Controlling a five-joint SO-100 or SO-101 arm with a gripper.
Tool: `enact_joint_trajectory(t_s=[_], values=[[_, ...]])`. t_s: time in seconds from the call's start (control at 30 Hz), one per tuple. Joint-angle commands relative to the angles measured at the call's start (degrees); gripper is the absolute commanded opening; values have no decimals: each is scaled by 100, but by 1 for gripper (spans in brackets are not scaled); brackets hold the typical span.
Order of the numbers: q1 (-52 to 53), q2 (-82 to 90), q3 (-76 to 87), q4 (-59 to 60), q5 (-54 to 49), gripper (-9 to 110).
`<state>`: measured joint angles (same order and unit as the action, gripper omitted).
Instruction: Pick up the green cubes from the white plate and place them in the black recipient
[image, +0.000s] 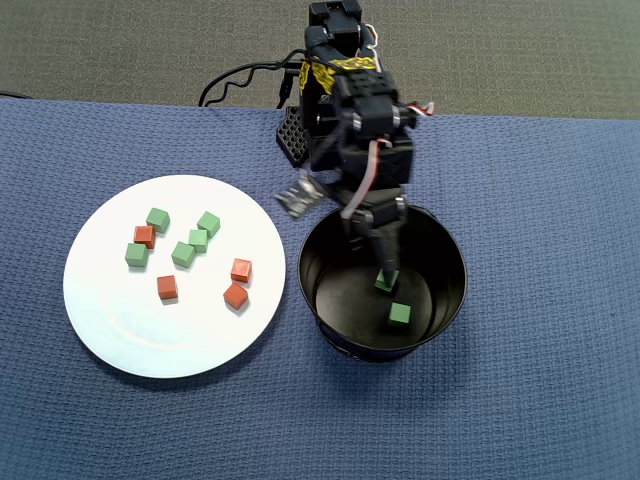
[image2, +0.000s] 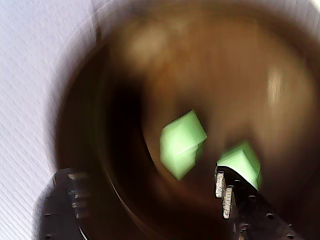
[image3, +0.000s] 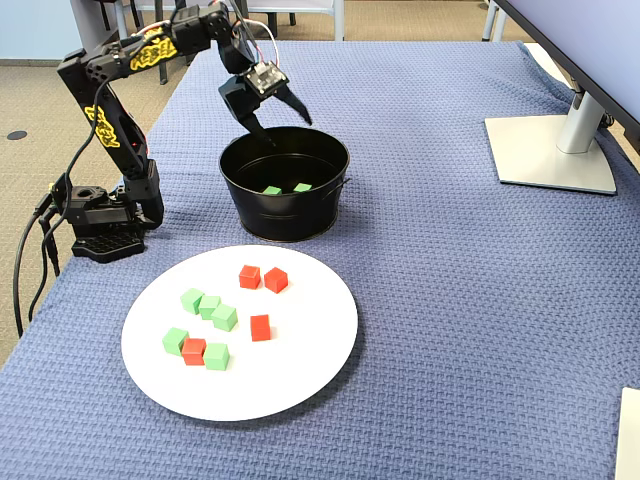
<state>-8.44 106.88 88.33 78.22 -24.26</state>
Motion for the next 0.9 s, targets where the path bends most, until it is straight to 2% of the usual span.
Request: enact_joint_trajectory(t_s=[0.0,0.2,0.3,0.67,0.87], values=[[1389,448,-668,-26,-211,24],[3410,79,-571,-272,-202,21],[3990,-431,-563,-580,-316,20],[4685,-1248,-229,-756,-1459,24],[5036,-1573,-132,-1222,-1898,25]])
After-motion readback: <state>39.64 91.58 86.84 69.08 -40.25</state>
